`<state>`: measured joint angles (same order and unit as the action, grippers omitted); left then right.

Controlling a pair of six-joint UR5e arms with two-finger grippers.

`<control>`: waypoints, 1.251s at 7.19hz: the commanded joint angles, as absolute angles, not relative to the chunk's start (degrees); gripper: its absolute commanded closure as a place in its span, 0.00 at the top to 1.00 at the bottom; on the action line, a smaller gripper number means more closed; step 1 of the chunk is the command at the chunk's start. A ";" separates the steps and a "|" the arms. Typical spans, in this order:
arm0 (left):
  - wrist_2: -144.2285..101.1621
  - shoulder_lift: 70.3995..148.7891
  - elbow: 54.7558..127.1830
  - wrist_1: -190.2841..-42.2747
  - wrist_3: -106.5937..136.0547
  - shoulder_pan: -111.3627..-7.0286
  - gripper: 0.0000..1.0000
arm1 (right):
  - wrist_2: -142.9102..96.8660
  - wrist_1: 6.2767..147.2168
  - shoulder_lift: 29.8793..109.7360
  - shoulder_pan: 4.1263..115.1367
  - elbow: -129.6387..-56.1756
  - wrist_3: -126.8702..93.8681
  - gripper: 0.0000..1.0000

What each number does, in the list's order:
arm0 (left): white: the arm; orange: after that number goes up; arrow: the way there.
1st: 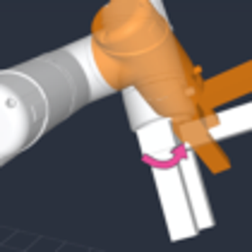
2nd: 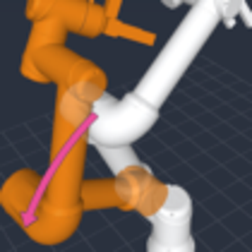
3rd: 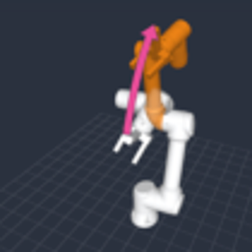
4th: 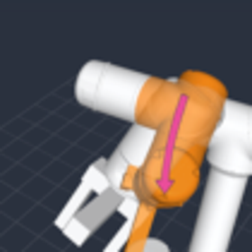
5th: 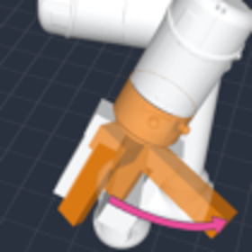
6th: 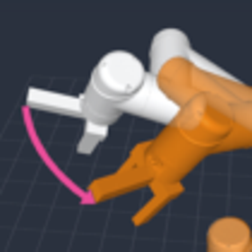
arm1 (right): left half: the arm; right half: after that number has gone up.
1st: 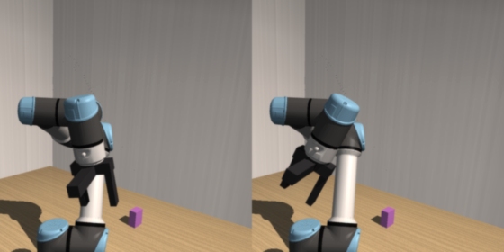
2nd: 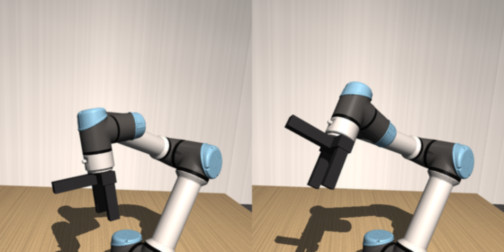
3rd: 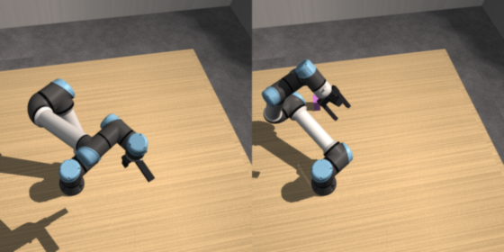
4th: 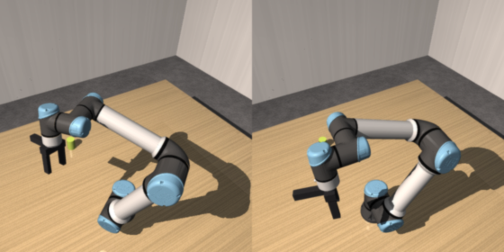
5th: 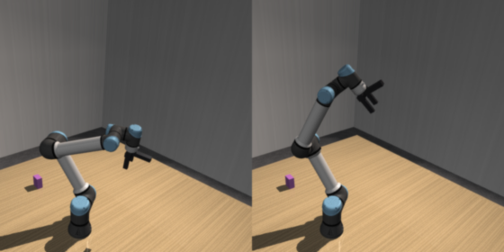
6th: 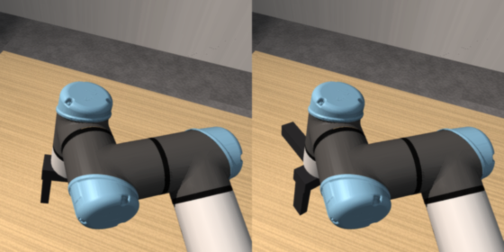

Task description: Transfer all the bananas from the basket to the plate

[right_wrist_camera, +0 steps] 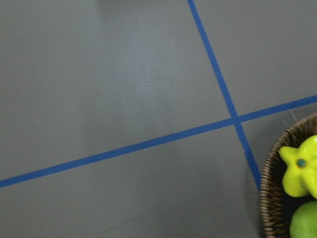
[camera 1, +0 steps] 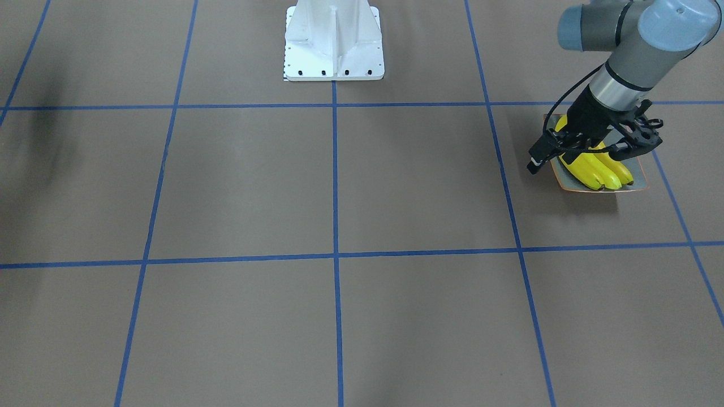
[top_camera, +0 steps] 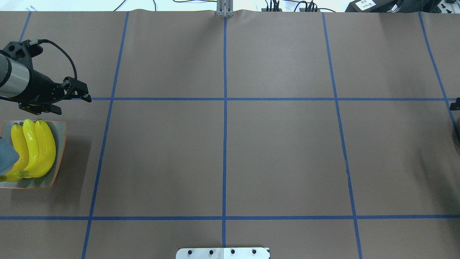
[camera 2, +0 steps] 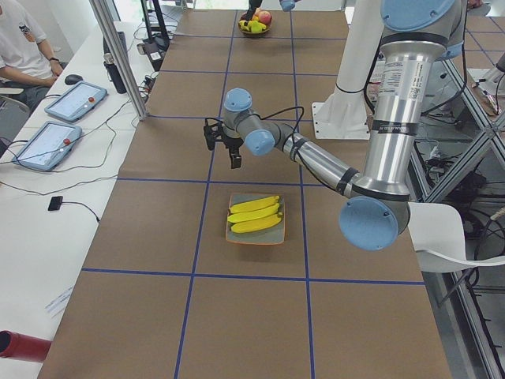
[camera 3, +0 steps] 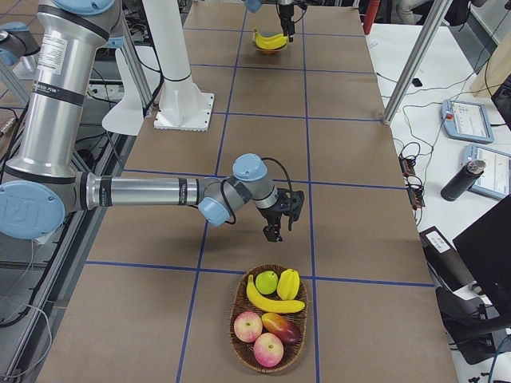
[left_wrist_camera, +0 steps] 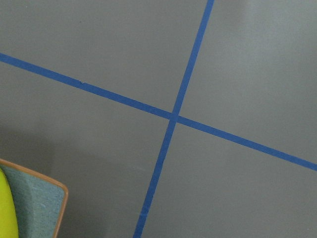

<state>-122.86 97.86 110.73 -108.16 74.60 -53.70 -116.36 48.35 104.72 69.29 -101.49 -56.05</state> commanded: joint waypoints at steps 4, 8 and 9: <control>-122.78 98.52 110.39 -108.45 76.72 -53.53 1.00 | -120.92 48.78 94.86 80.93 -84.51 -43.63 1.00; -122.78 98.53 110.65 -109.07 78.75 -53.53 1.00 | -123.48 49.13 88.51 84.20 -71.04 -32.37 0.98; -122.70 98.44 110.57 -109.07 78.75 -53.44 1.00 | -123.66 52.18 87.72 84.20 -70.58 -28.08 0.95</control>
<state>-122.76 98.51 110.58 -108.96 78.43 -53.50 -123.37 49.69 88.88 84.00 -72.31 -32.93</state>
